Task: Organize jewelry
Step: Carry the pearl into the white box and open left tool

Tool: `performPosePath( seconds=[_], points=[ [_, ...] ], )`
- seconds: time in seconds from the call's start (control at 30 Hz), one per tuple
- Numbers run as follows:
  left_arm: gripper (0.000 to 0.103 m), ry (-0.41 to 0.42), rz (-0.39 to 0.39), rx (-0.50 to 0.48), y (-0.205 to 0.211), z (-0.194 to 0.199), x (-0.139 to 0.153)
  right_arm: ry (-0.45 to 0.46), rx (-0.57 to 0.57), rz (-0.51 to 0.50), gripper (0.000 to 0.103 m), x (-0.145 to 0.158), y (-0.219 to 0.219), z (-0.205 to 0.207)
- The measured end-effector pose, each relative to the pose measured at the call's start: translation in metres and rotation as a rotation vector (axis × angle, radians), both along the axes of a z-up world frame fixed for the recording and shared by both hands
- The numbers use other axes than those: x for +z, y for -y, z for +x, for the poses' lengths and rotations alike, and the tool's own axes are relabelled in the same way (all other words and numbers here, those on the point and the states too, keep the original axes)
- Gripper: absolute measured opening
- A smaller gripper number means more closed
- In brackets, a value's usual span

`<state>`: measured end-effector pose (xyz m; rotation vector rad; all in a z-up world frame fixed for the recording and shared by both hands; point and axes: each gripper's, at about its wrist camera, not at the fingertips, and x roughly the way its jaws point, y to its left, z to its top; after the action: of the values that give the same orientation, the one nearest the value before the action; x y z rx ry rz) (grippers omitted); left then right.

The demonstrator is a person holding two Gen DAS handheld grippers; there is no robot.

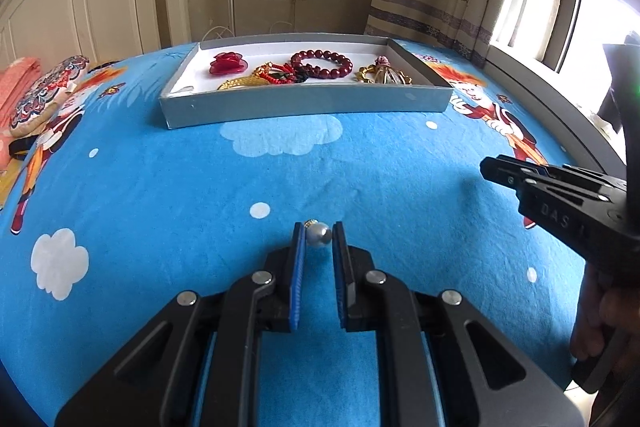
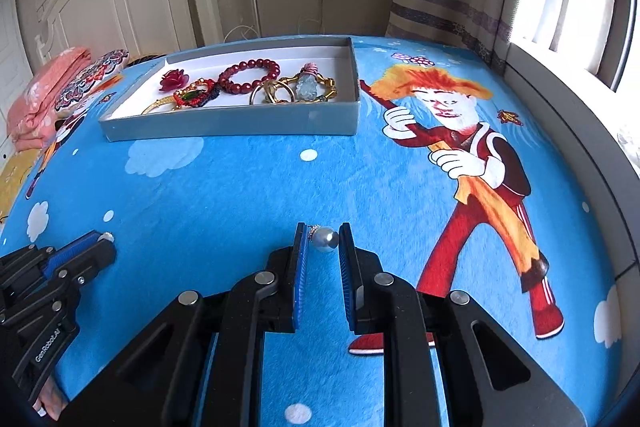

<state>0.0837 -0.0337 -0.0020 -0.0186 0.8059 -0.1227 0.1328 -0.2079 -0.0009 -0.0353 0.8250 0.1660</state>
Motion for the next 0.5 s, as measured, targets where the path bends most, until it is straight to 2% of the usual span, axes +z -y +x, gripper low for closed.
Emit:
performPosePath(
  seconds=[0.3,0.5],
  points=[
    [0.013,0.067,0.056,-0.021,0.009,0.005,0.029,0.048,0.007,0.004,0.017,0.017,-0.009,-0.002],
    [0.013,0.085,0.064,-0.008,0.003,0.02,0.046,0.072,0.01,0.003,0.017,0.029,-0.014,0.003]
  ],
)
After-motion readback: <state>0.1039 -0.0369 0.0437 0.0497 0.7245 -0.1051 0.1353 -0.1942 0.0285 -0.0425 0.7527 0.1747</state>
